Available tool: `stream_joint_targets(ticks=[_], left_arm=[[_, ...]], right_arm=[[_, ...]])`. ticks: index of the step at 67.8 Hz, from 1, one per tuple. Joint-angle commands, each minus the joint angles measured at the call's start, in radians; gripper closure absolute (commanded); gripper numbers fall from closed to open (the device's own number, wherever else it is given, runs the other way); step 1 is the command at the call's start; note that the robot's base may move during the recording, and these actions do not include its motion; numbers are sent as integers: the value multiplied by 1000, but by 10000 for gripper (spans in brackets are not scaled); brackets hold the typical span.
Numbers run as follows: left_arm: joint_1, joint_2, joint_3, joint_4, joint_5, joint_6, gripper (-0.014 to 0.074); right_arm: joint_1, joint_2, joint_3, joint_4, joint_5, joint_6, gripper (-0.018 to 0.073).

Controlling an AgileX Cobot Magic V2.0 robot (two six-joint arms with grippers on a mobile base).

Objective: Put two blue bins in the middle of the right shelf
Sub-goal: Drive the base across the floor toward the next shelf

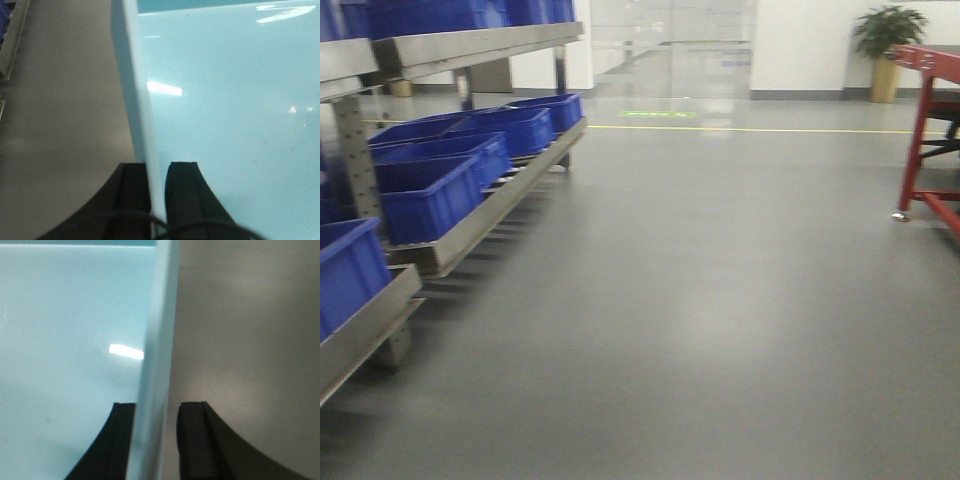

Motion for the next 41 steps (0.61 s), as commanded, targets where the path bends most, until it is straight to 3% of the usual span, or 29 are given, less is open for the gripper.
stream_joint_targets(ticks=[1, 41], left_arm=[[-11, -24, -14, -100, -4, 13, 707], [-11, -24, -14, -100, -4, 13, 707]], right_arm=[[-6, 3, -4, -22, -95, 32, 712], [-6, 3, -4, -22, -95, 32, 712]])
